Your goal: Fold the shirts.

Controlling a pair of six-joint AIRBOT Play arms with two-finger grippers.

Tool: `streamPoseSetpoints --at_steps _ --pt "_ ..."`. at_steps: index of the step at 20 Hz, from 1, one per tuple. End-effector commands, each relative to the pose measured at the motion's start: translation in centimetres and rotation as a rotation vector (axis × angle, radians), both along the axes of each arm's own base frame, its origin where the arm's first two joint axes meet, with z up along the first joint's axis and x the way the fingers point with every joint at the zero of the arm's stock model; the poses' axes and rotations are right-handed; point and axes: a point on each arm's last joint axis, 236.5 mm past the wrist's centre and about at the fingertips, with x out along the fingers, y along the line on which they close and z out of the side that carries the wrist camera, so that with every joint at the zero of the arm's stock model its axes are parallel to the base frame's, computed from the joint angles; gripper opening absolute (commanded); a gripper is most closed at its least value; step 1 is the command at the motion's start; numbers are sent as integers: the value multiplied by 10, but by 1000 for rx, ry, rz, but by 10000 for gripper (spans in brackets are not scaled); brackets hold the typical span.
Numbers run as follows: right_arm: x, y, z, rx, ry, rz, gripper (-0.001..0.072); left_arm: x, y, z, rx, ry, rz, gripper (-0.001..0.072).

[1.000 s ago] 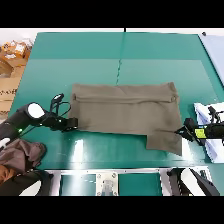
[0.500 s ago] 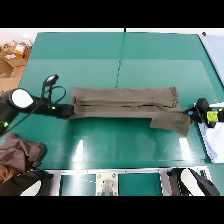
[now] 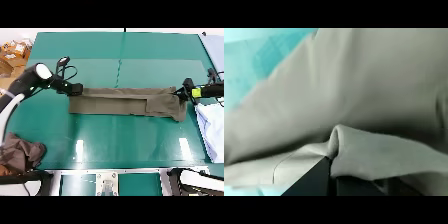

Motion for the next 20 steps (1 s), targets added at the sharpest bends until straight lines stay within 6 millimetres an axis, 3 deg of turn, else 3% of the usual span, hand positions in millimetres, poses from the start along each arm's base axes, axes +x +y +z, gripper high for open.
streamPoseSetpoints --at_steps 1,2,3,5,7,8,9,12,13,16,20 --pt "48 -15 -46 3 -1 -47 70 45 -6 -26 -6 -23 23 79" --pt "59 -21 -52 14 -3 -62 236 55 -6 -25 -12 -50 48 482" --pt "67 -29 -53 10 -12 -61 397 67 -3 -19 -16 -91 78 690" --pt "72 -49 -33 -18 -67 -1 428 80 13 2 14 -129 74 665" --pt "57 -74 -13 -47 -94 95 430 80 35 24 57 -107 53 664" --pt "44 -85 -12 -54 -81 127 447 80 45 33 63 -96 55 665" --pt "29 -96 -16 -55 -55 148 583 79 55 42 57 -77 74 664" --pt "-2 -114 -39 -65 -40 206 607 75 69 49 41 -39 107 664" --pt "-10 -114 -48 -61 -43 231 692 73 68 49 40 -32 104 664" --pt "-17 -102 -76 4 -37 273 701 75 63 51 16 -37 107 664" --pt "13 -68 -84 183 -190 289 702 78 57 56 -18 -50 115 664"
